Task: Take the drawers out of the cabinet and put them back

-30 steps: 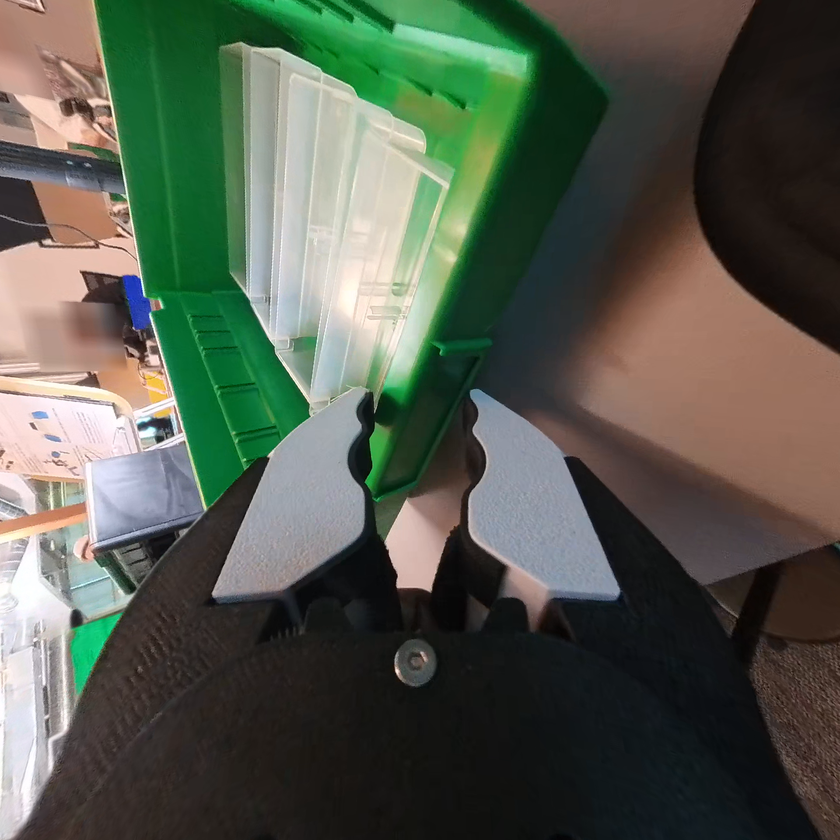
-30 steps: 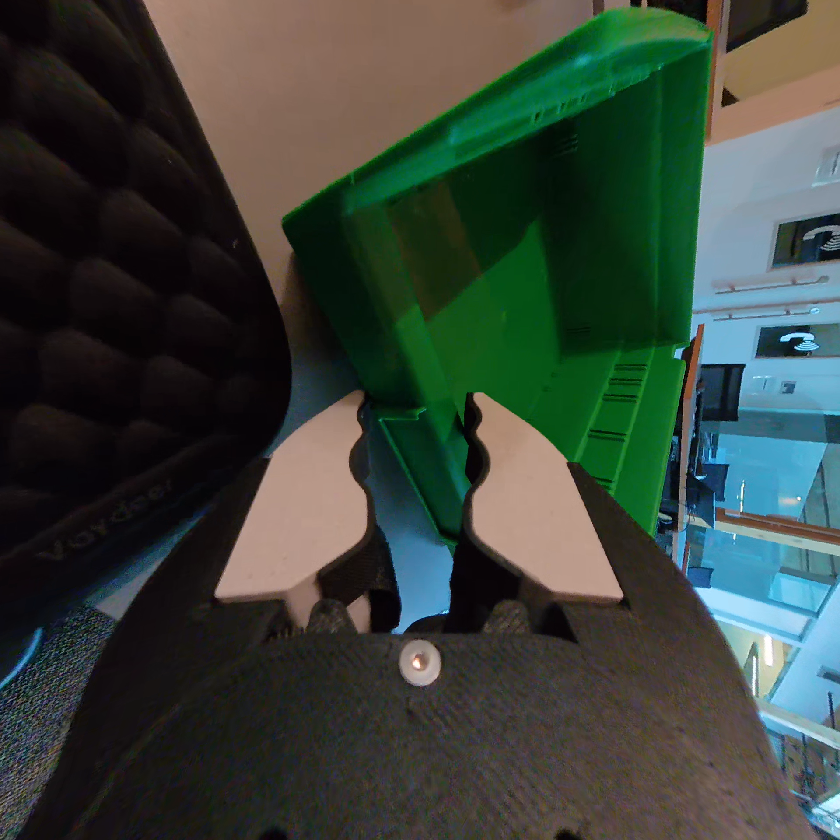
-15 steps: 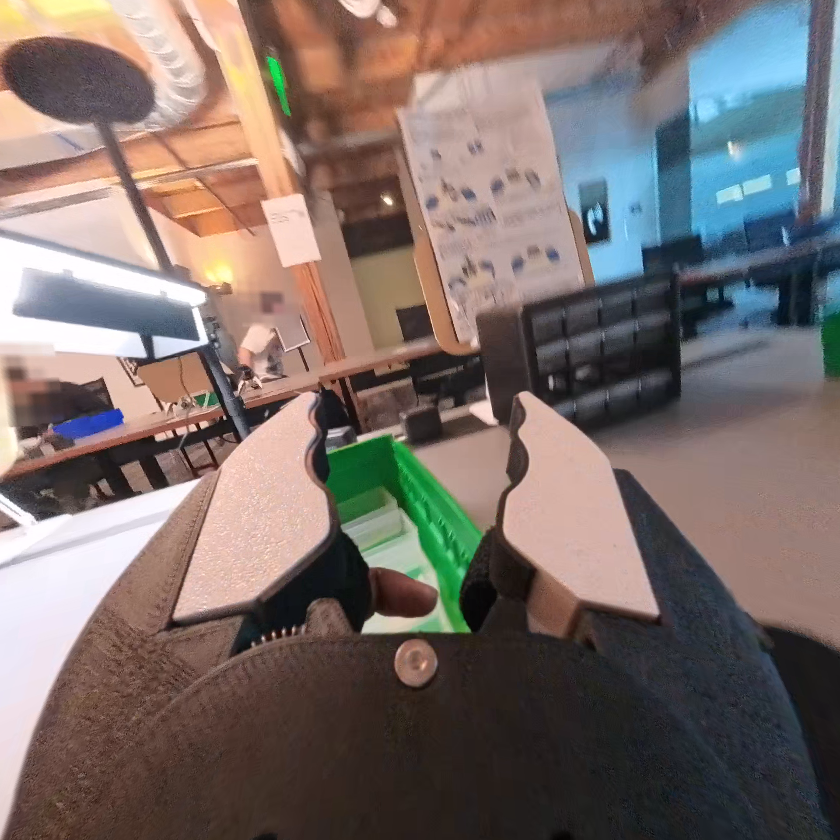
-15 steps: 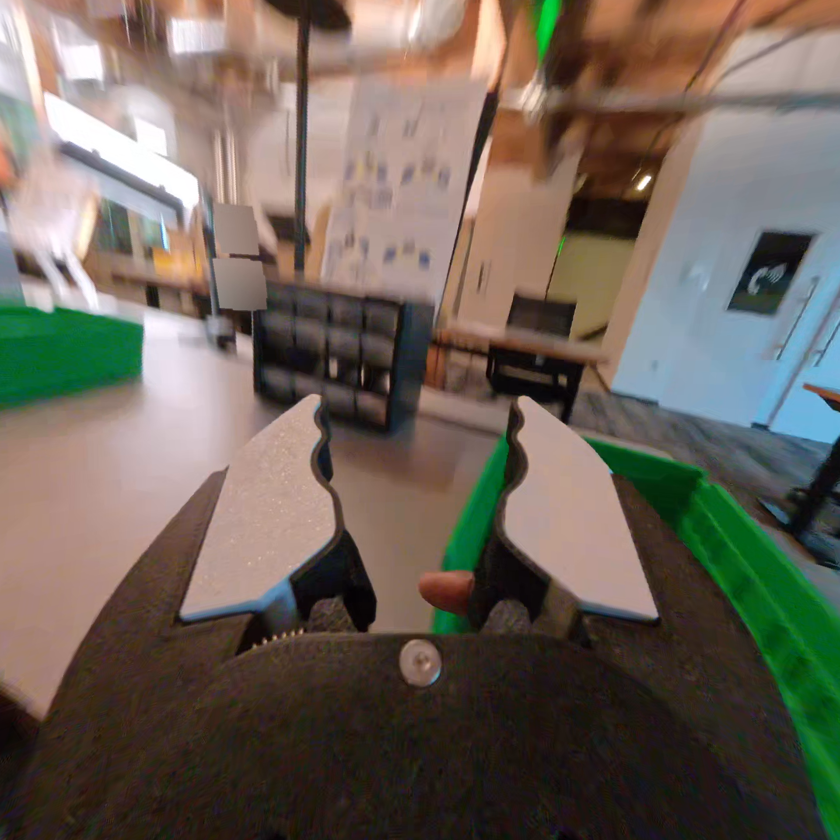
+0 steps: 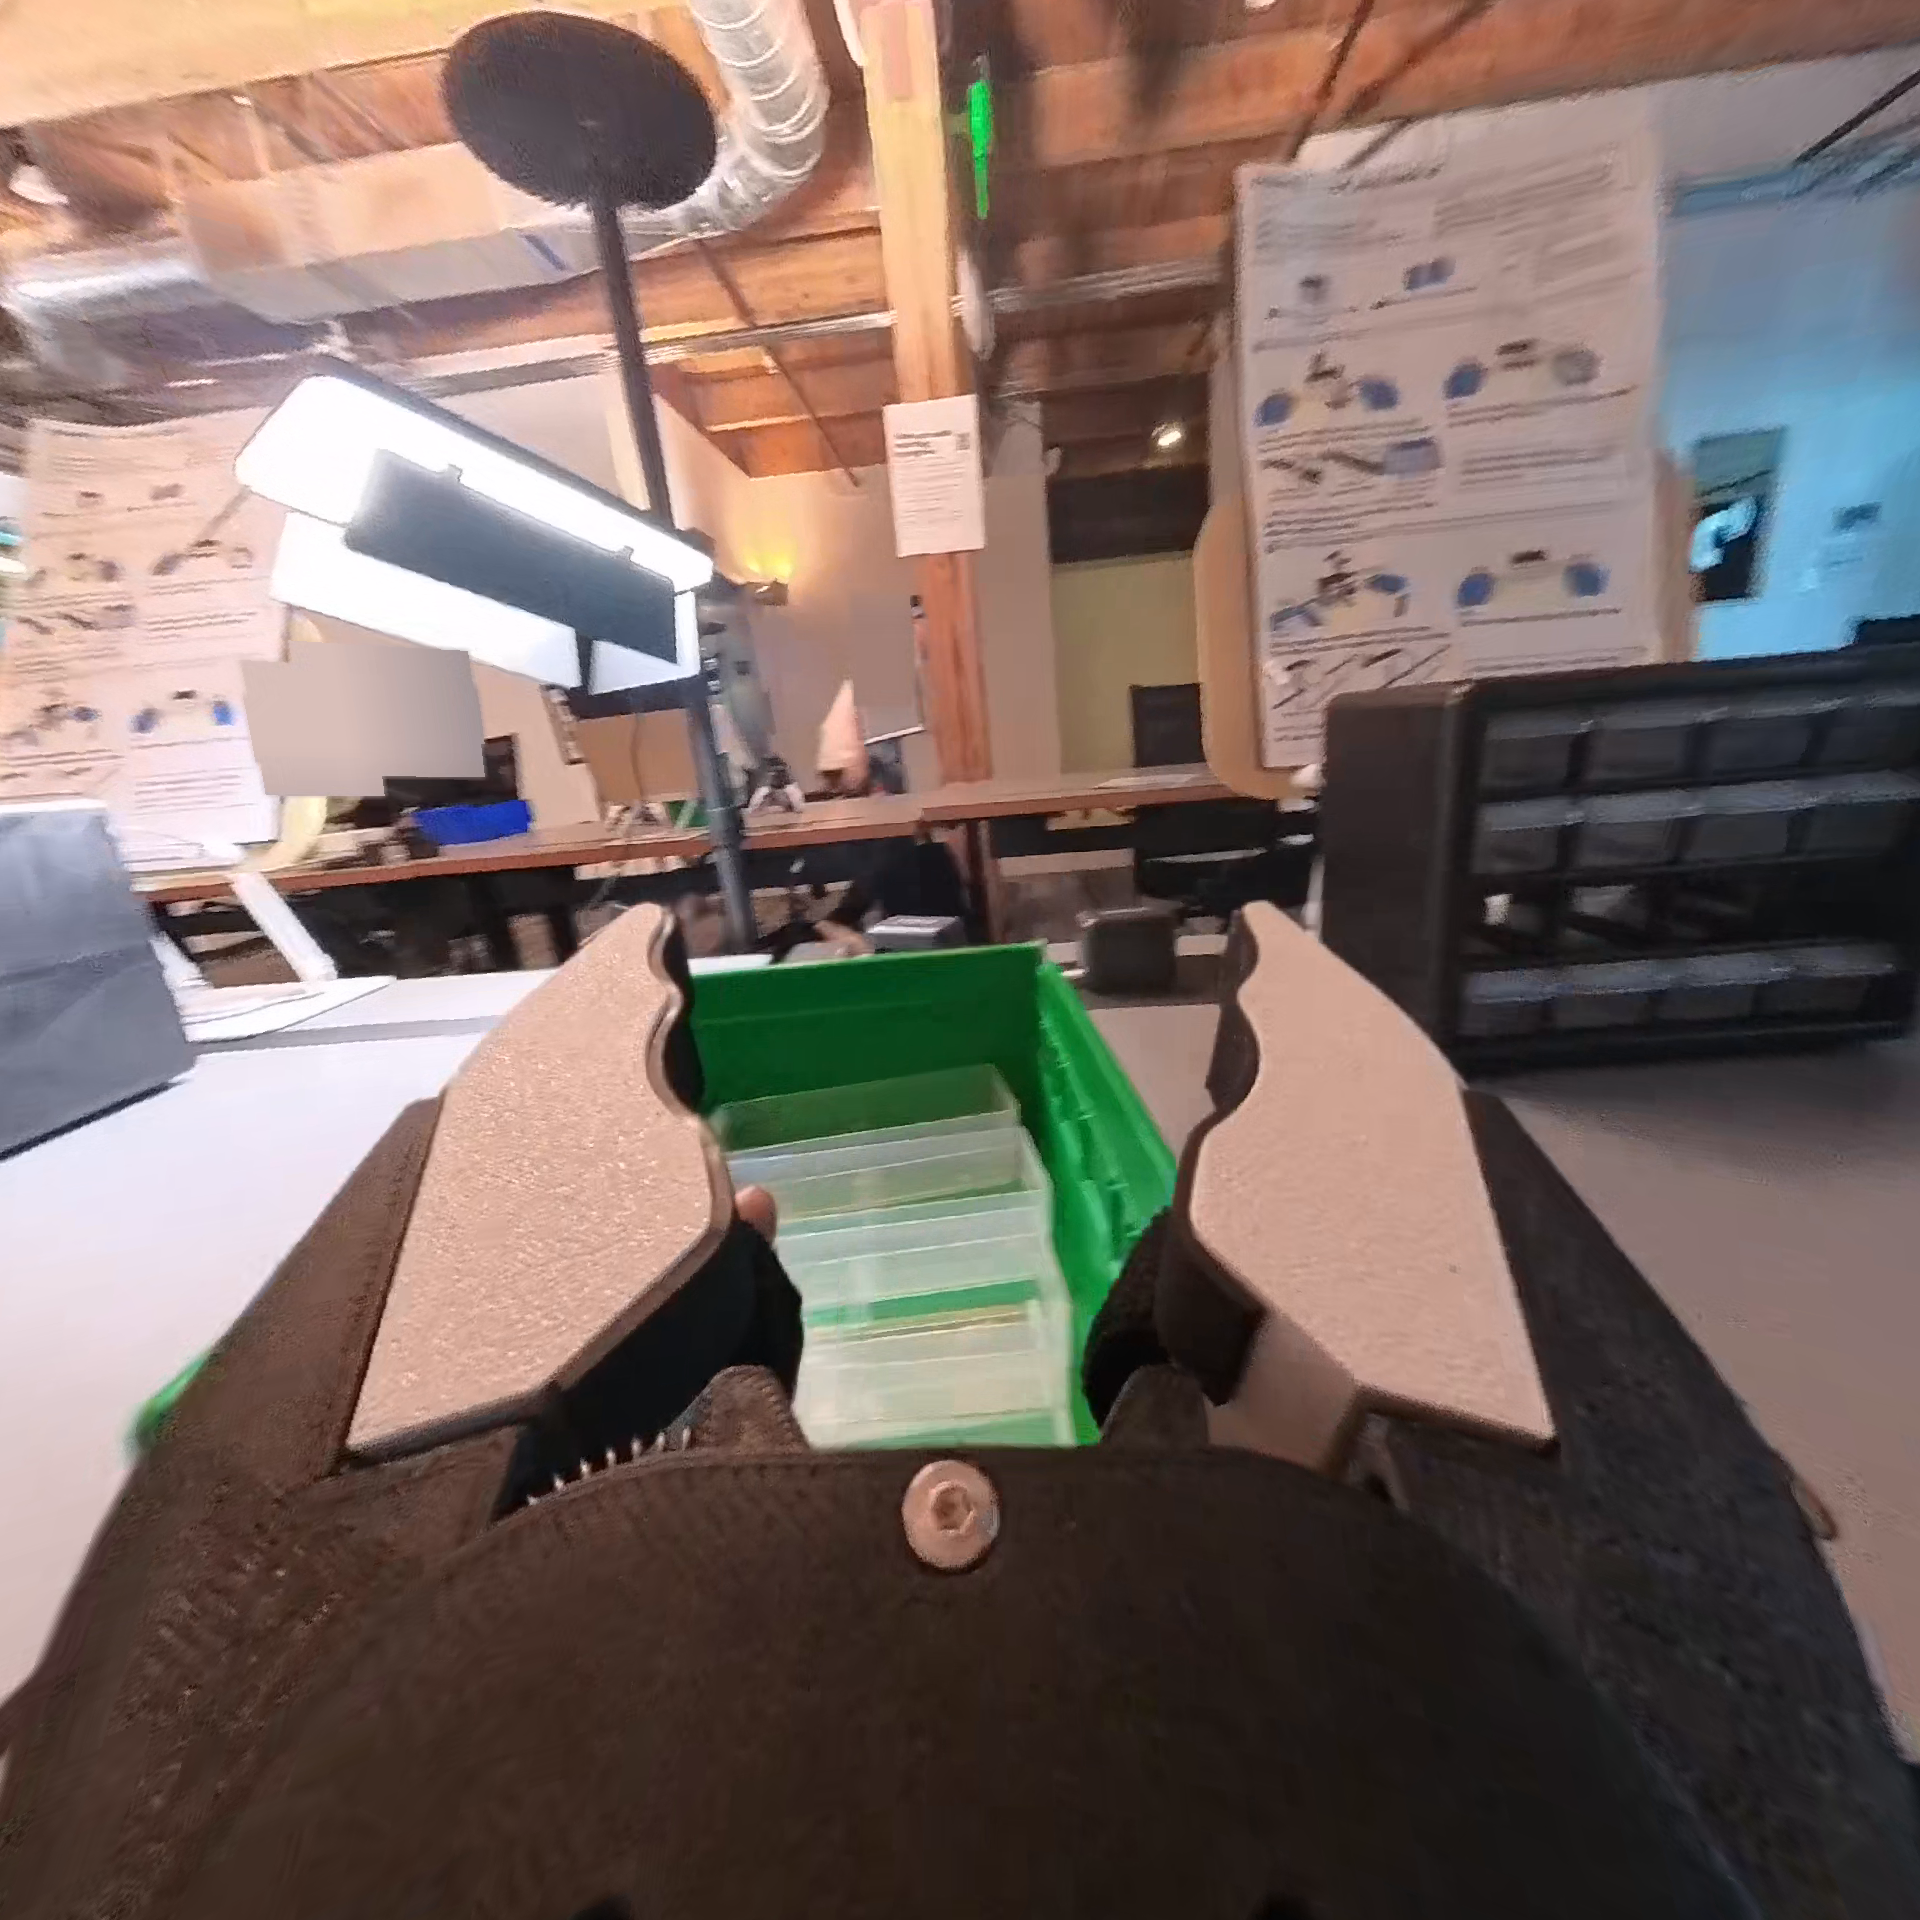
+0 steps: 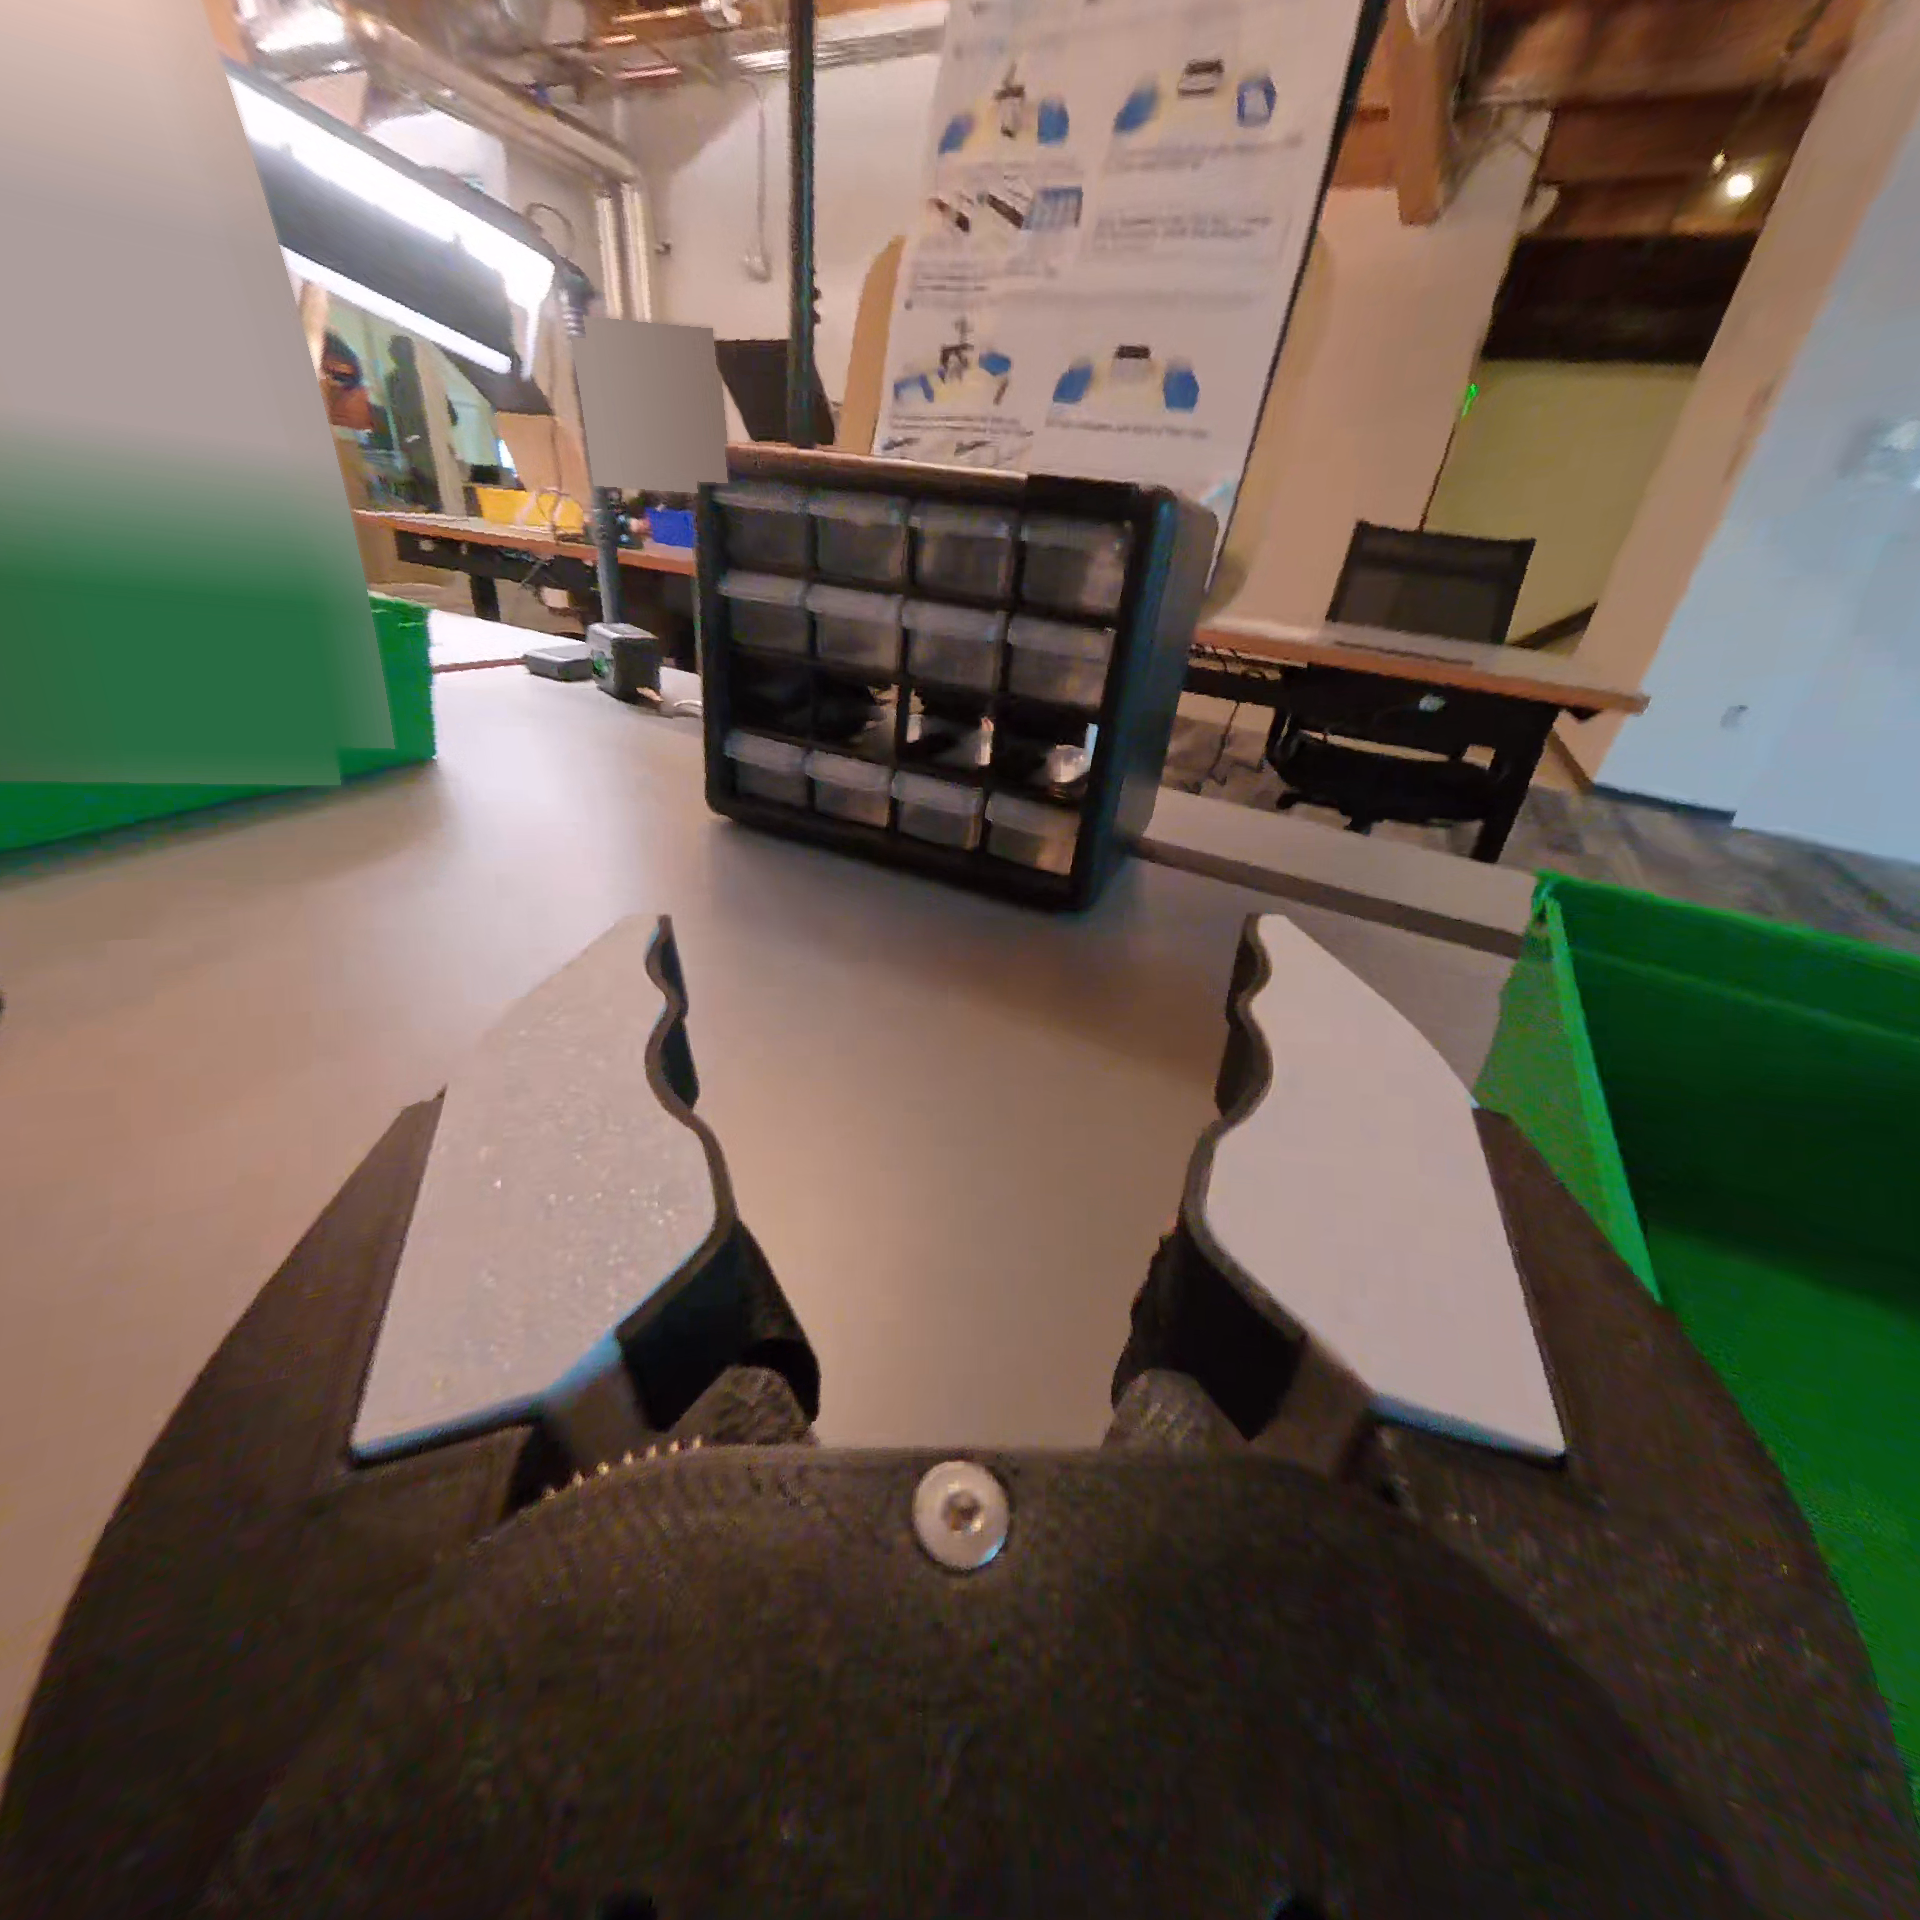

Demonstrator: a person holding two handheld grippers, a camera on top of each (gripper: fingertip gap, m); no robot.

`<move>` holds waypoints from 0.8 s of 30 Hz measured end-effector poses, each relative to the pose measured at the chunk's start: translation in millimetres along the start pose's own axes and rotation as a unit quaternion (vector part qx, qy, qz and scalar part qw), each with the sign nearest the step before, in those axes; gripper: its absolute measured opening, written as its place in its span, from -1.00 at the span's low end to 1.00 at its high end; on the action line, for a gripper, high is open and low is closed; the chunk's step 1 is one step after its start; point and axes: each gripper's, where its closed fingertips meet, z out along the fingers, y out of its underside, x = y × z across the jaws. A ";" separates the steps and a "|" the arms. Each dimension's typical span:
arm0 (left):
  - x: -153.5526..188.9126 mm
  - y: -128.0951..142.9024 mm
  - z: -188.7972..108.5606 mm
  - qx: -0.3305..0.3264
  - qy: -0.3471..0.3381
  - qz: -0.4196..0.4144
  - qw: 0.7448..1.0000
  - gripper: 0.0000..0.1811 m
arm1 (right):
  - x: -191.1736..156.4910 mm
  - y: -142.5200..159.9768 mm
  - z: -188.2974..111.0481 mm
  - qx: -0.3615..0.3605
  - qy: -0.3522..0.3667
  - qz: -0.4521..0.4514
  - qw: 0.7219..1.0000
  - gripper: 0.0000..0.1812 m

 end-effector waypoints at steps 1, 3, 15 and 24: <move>-7.4 2.2 1.7 -0.009 -0.015 0.009 1.000 0.06 | 3.4 -0.2 7.5 0.000 0.004 0.012 1.000 0.08; -17.5 2.6 5.2 -0.022 -0.026 0.027 0.999 0.03 | 3.8 -5.1 24.5 0.002 -0.010 0.026 1.000 0.08; -8.6 -2.2 2.8 -0.173 0.051 0.132 0.975 -0.20 | -26.6 -82.0 3.7 0.149 -0.058 0.045 0.986 0.05; -48.1 76.7 -25.9 -0.482 0.197 0.268 0.811 -0.58 | 21.0 -80.4 -24.4 0.227 -0.003 0.122 0.966 -0.09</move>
